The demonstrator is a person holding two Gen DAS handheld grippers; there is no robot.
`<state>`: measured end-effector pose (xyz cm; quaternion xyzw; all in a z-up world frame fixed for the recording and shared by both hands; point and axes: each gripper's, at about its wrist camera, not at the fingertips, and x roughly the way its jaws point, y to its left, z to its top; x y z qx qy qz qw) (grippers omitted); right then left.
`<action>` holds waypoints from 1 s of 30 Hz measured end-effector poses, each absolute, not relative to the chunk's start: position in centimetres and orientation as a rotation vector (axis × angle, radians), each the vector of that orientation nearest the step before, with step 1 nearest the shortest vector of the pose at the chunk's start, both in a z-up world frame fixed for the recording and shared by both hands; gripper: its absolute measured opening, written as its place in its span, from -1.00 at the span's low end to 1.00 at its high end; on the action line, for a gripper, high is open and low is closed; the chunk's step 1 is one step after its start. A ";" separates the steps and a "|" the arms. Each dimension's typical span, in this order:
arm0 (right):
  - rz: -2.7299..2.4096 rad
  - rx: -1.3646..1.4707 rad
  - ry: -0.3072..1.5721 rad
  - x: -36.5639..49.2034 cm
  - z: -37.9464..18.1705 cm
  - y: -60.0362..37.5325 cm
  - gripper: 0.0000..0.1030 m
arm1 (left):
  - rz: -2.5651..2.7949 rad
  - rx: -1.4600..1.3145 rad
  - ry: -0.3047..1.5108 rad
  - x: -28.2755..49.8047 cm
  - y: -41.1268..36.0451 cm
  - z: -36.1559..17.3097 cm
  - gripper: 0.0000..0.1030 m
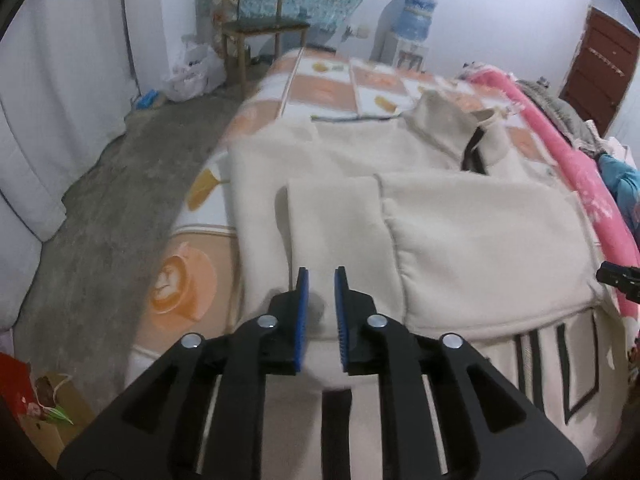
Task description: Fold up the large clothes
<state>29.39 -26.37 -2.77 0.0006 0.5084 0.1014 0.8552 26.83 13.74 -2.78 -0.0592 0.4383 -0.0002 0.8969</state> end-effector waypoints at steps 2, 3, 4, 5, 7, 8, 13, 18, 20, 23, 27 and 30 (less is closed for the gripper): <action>0.209 -0.006 1.047 27.7 -1.8 -26.1 -0.15 | -0.011 -0.110 0.883 25.3 13.5 -1.6 -0.47; 0.211 -0.007 1.039 26.9 -1.4 -25.9 -0.02 | -0.013 -0.107 0.879 24.6 13.3 -1.1 -0.38; 0.218 -0.007 1.031 26.1 -1.1 -25.7 0.03 | -0.016 -0.103 0.875 23.7 13.1 -0.7 -0.31; 0.227 -0.005 1.016 24.6 -0.7 -25.3 0.08 | -0.025 -0.100 0.874 22.7 12.8 -0.3 -0.12; 0.233 -0.009 1.005 22.8 -0.3 -24.6 0.19 | -0.040 -0.087 0.879 20.5 12.1 0.1 0.13; 0.238 -0.009 0.998 21.6 -0.3 -24.2 0.27 | -0.044 -0.078 0.880 19.6 11.7 0.1 0.23; 0.240 -0.035 0.987 15.4 -1.4 -21.9 0.53 | -0.037 -0.042 0.913 14.7 9.5 -1.3 0.63; 0.220 -0.087 1.023 11.8 -3.9 -19.7 0.60 | -0.030 -0.028 0.991 12.4 7.7 -4.3 0.65; 0.196 -0.117 1.033 11.3 -5.0 -19.2 0.61 | 0.006 0.014 1.016 12.2 7.1 -5.5 0.65; 0.168 -0.113 1.012 10.9 -5.8 -19.2 0.72 | 0.029 0.036 1.018 11.9 6.9 -6.2 0.74; 0.155 -0.032 1.042 11.5 -6.4 -20.2 0.81 | 0.042 0.009 1.015 11.8 7.4 -6.5 0.83; 0.144 -0.039 1.036 11.5 -6.6 -20.0 0.86 | 0.049 0.010 1.006 11.7 7.4 -6.6 0.86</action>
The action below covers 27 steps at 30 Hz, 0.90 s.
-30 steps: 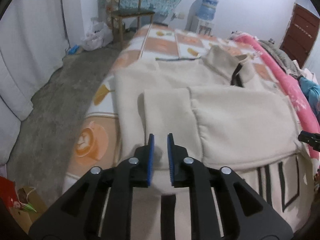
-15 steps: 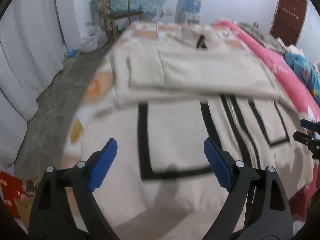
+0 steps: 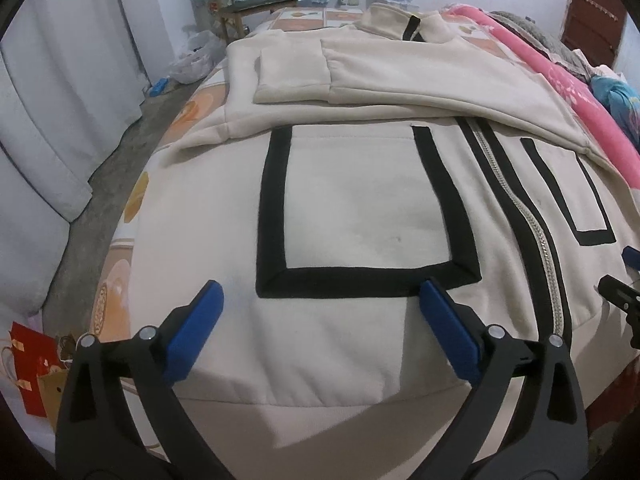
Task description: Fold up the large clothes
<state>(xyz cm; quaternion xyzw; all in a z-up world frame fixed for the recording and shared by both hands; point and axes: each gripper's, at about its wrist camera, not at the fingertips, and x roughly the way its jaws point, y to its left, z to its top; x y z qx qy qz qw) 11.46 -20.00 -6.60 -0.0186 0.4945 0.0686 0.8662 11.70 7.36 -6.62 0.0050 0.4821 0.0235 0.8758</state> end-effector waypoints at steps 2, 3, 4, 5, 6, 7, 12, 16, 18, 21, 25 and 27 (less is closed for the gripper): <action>0.131 -0.045 1.030 11.5 -6.8 -19.8 0.87 | 0.051 0.011 1.002 11.7 7.3 -6.7 0.87; 0.126 -0.045 1.028 11.4 -6.8 -19.8 0.87 | 0.051 0.008 1.000 11.7 7.3 -6.7 0.87; 0.123 -0.047 1.026 11.5 -6.8 -19.7 0.87 | 0.051 0.004 0.999 11.6 7.3 -6.7 0.87; 0.119 -0.050 1.023 11.4 -6.8 -19.7 0.87 | 0.051 0.001 0.997 11.5 7.4 -6.7 0.87; 0.118 -0.050 1.021 11.4 -6.8 -19.7 0.87 | 0.053 0.000 0.993 11.5 7.4 -6.8 0.87; 0.119 -0.045 1.017 11.3 -6.9 -19.7 0.87 | 0.055 0.001 0.989 11.5 7.3 -6.8 0.87; 0.123 -0.033 0.997 11.1 -6.9 -20.0 0.87 | 0.057 0.001 0.982 11.4 7.3 -6.8 0.87; 0.130 -0.047 0.989 11.0 -6.7 -19.9 0.87 | 0.054 0.001 0.986 11.4 7.3 -6.8 0.87; 0.148 -0.039 0.979 10.9 -6.2 -19.9 0.87 | 0.049 -0.004 0.990 11.3 7.4 -6.8 0.87; 0.170 -0.028 0.923 10.2 -4.8 -19.5 0.87 | 0.047 -0.005 1.000 11.5 7.4 -6.7 0.87; 0.203 -0.053 0.919 9.9 -4.6 -18.5 0.87 | 0.043 -0.006 1.008 11.6 7.4 -6.7 0.87; 0.218 -0.069 0.938 10.0 -5.3 -18.0 0.87 | 0.045 -0.004 1.006 11.6 7.4 -6.7 0.87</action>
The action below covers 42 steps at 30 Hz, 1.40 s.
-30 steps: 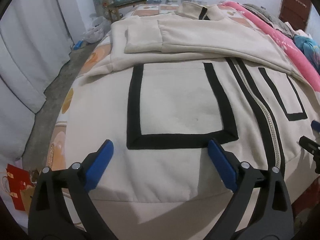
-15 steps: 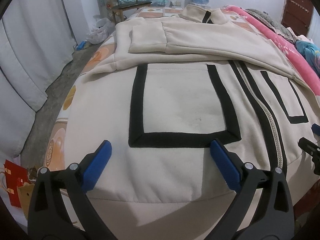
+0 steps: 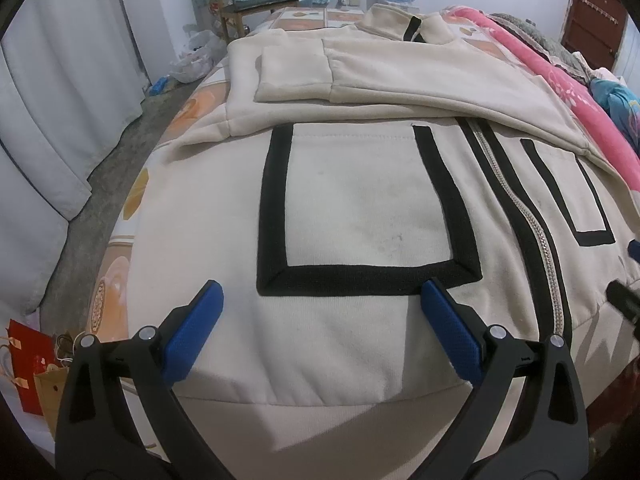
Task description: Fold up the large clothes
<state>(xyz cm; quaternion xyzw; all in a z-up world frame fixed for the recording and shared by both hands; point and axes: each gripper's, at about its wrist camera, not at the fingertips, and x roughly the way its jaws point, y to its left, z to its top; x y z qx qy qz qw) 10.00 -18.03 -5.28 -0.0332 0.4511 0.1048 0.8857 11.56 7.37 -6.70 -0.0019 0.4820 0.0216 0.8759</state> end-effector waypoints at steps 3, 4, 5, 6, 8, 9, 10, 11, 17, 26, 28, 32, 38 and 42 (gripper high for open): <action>0.222 -0.074 0.950 10.1 -6.1 -17.8 0.87 | 0.048 -0.004 1.006 11.7 7.4 -6.7 0.87; 0.224 -0.064 0.949 10.2 -6.3 -17.9 0.87 | 0.048 -0.002 1.005 11.7 7.4 -6.7 0.87; 0.224 -0.053 0.950 10.2 -6.4 -17.9 0.87 | 0.047 -0.002 1.005 11.7 7.4 -6.6 0.87; 0.227 -0.038 0.955 10.4 -6.6 -18.0 0.87 | 0.045 -0.002 1.006 11.7 7.4 -6.7 0.87; 0.225 -0.033 0.952 10.4 -6.7 -18.0 0.87 | 0.041 0.005 1.002 11.7 7.3 -6.6 0.87; 0.221 -0.047 0.947 10.3 -6.8 -17.8 0.87 | 0.039 0.009 1.000 11.7 7.2 -6.6 0.87; 0.216 -0.055 0.942 10.3 -6.9 -17.7 0.87 | 0.037 0.008 1.001 11.7 7.3 -6.6 0.87; 0.212 -0.058 0.939 10.2 -6.9 -17.6 0.87 | 0.037 0.005 1.001 11.7 7.3 -6.7 0.87; 0.206 -0.063 0.931 10.2 -7.0 -17.5 0.87 | 0.035 0.005 0.999 11.7 7.2 -6.7 0.87; 0.199 -0.071 0.946 10.5 -7.0 -17.5 0.87 | 0.039 0.006 0.999 11.8 7.3 -6.7 0.87; 0.197 -0.071 0.952 10.6 -7.0 -17.5 0.87 | 0.042 0.020 0.998 11.8 7.2 -6.6 0.87; 0.199 -0.074 0.961 10.7 -6.9 -17.5 0.88 | 0.061 0.111 0.937 10.7 6.8 -5.8 0.87; 0.201 -0.072 0.953 10.6 -7.0 -17.5 0.88 | 0.026 0.067 0.858 5.8 8.2 -4.2 0.87; 0.206 -0.073 0.951 10.6 -7.0 -17.5 0.88 | 0.020 0.036 0.866 2.2 9.2 -4.8 0.84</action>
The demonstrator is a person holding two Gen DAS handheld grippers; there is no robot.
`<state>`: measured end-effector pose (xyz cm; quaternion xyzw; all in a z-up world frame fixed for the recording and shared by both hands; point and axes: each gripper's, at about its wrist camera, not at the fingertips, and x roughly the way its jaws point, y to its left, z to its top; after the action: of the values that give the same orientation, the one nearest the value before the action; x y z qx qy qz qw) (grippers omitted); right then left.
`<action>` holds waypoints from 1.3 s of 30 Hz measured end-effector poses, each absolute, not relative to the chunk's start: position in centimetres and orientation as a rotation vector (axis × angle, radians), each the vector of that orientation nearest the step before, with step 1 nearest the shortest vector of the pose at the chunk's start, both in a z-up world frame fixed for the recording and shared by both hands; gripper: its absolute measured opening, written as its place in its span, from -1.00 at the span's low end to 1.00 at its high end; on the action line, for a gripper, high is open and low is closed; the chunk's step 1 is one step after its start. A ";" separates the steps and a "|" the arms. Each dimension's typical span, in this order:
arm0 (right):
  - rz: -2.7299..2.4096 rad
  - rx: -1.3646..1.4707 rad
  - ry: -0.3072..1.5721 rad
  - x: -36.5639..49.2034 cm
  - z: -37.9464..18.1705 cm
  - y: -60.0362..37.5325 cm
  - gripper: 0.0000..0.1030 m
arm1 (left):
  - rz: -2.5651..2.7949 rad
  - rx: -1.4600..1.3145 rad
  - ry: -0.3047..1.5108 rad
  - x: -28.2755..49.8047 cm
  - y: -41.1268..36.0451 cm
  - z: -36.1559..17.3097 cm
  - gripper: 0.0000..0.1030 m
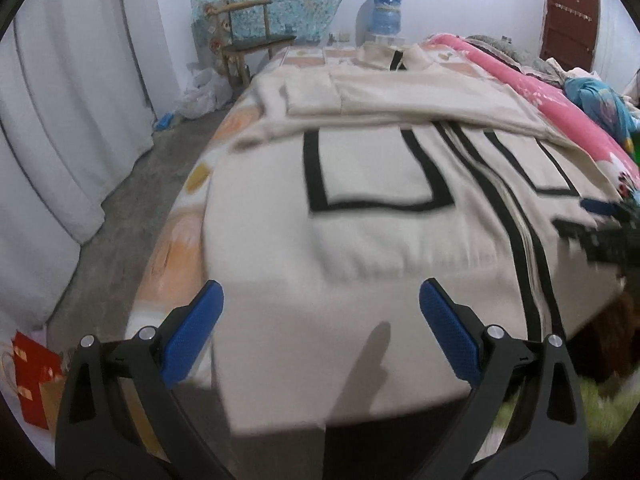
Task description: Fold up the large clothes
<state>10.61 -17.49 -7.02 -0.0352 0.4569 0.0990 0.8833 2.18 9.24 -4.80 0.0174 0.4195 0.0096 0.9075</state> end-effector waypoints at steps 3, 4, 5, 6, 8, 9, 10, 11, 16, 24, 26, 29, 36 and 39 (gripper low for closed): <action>0.210 -0.076 0.951 10.5 -7.0 -17.5 0.88 | 0.013 -0.010 0.884 -0.1 9.8 -5.6 0.80; 0.210 -0.076 0.951 10.5 -7.0 -17.5 0.88 | 0.005 -0.035 0.890 -0.9 10.1 -5.8 0.71; 0.209 -0.076 0.951 10.5 -7.0 -17.5 0.88 | 0.006 -0.048 0.896 -1.4 10.3 -6.0 0.67; 0.209 -0.075 0.951 10.5 -7.0 -17.5 0.88 | 0.010 -0.057 0.900 -1.6 10.5 -6.2 0.58; 0.208 -0.076 0.951 10.5 -7.0 -17.5 0.88 | 0.029 -0.090 0.912 -1.9 11.3 -6.7 0.50; 0.209 -0.076 0.951 10.5 -7.0 -17.6 0.88 | 0.046 -0.107 0.909 -1.9 11.8 -6.8 0.48; 0.209 -0.075 0.952 10.5 -7.0 -17.6 0.88 | 0.055 -0.125 0.903 -1.8 12.4 -6.7 0.47; 0.209 -0.076 0.953 10.5 -7.0 -17.6 0.88 | 0.058 -0.143 0.898 -1.6 12.7 -6.7 0.47; 0.203 -0.074 0.953 10.6 -7.0 -17.5 0.88 | 0.060 -0.177 0.882 0.4 14.2 -6.7 0.46; 0.196 -0.073 0.958 10.7 -6.9 -17.5 0.88 | 0.005 -0.251 0.915 2.6 15.8 -7.8 0.39; 0.193 -0.070 0.953 10.7 -6.9 -17.5 0.88 | -0.024 -0.279 0.932 2.8 16.0 -8.2 0.39; 0.192 -0.069 0.949 10.6 -7.0 -17.5 0.88 | -0.063 -0.364 0.954 2.8 16.7 -8.8 0.39; 0.194 -0.071 0.949 10.6 -7.0 -17.4 0.88 | -0.154 -0.492 0.970 1.5 16.6 -9.5 0.39; 0.194 -0.071 0.949 10.6 -7.0 -17.5 0.88 | -0.235 -0.536 0.930 0.7 16.5 -8.6 0.39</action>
<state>10.58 -17.48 -6.99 -0.0342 0.4560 0.0932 0.8844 0.71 16.55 -8.59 -0.2546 0.4418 -0.1115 0.8530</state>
